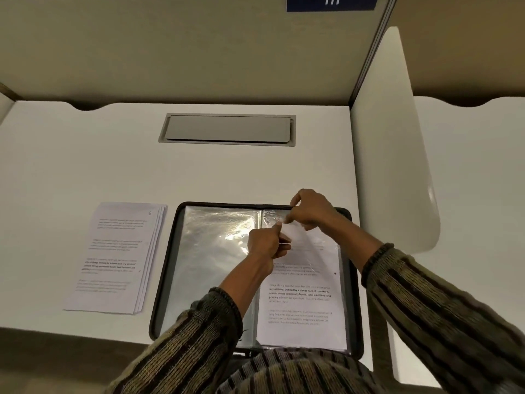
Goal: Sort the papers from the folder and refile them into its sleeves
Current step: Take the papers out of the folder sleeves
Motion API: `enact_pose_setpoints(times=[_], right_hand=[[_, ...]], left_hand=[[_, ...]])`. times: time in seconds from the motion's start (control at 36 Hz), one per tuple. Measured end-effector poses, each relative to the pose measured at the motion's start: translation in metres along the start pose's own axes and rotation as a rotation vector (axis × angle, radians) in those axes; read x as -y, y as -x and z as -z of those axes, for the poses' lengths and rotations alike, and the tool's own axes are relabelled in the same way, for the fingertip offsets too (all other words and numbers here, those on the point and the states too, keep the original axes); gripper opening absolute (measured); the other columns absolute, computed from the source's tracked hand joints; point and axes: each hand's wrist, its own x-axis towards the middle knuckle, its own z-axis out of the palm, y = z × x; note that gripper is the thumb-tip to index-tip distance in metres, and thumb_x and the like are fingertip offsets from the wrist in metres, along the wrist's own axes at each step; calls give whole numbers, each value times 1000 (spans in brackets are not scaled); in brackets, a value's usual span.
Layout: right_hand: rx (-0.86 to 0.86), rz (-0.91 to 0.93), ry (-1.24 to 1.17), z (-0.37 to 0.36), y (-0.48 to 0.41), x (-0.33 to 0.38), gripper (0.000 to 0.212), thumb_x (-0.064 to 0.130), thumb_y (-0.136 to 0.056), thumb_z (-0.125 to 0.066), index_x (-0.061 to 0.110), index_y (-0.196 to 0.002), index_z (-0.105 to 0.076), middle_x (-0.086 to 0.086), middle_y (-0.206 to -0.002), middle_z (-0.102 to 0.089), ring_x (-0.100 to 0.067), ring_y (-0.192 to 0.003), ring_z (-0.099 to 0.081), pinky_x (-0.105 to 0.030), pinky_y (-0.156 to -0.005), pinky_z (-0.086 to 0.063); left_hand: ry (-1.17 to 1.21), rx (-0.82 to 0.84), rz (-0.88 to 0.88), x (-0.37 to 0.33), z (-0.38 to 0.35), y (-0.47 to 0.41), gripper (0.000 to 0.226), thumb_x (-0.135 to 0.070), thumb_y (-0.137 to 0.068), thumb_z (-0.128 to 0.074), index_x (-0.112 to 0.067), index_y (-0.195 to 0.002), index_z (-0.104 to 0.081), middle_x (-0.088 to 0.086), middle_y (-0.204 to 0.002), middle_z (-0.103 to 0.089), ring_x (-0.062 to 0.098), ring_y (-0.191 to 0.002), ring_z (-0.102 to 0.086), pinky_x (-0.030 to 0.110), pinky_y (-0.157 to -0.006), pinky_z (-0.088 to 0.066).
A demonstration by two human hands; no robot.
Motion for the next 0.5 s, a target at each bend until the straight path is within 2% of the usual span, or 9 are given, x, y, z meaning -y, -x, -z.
enact_pose_setpoints(times=[0.08,0.17,0.25,0.31,0.36,0.42,0.5], right_hand=[[105,-11,198,3,-8,9,42,6,-79,-88,4,-116,-67,-17,-108,-72,-33,-88,-76,-47,-77,-66],[169,42,286,4,-17,9,39,-11,-80,-78,5,-114,-68,-17,-109,-68,-35,-80,-77,-48,-73,-66],[167,133,380,7,-25,10,40,-17,-82,-72,15,-106,-66,-4,-107,-58,-24,-80,-72,-30,-57,-60],[188,163,474,11,-27,11,36,-14,-81,-73,15,-101,-71,-2,-104,-63,-18,-79,-67,-23,-53,-50],[215,152,553,15,-30,10,27,-8,-85,-71,12,-102,-76,0,-94,-68,-18,-81,-66,-26,-64,-54],[235,117,549,17,-36,4,25,-7,-88,-65,8,-103,-78,-3,-82,-73,-22,-78,-72,-32,-70,-61],[269,70,480,18,-46,-3,24,-8,-89,-58,2,-99,-78,-15,-84,-78,-32,-78,-79,-45,-79,-66]], left_hand=[[17,11,-3,1,4,1,39,-30,-107,-63,3,-91,-77,15,-84,-80,24,-72,-76,29,-57,-58],[16,12,-24,1,7,3,39,-29,-106,-64,3,-91,-77,14,-83,-80,24,-72,-75,28,-58,-59],[16,27,-56,3,10,3,48,-39,-107,-61,3,-90,-77,14,-81,-80,24,-71,-75,32,-65,-61],[-7,15,-82,7,13,1,59,-49,-109,-54,1,-88,-77,11,-79,-80,25,-73,-76,37,-74,-62],[-179,-62,-177,16,16,-2,61,-55,-108,-50,-7,-82,-78,4,-76,-79,26,-78,-76,41,-81,-62],[-515,-202,-314,29,20,-5,55,-57,-106,-49,-16,-80,-74,-3,-77,-74,21,-82,-71,41,-80,-59],[-892,-301,-542,52,28,-11,41,-57,-104,-53,-20,-95,-68,-5,-99,-65,19,-105,-60,39,-85,-54]])
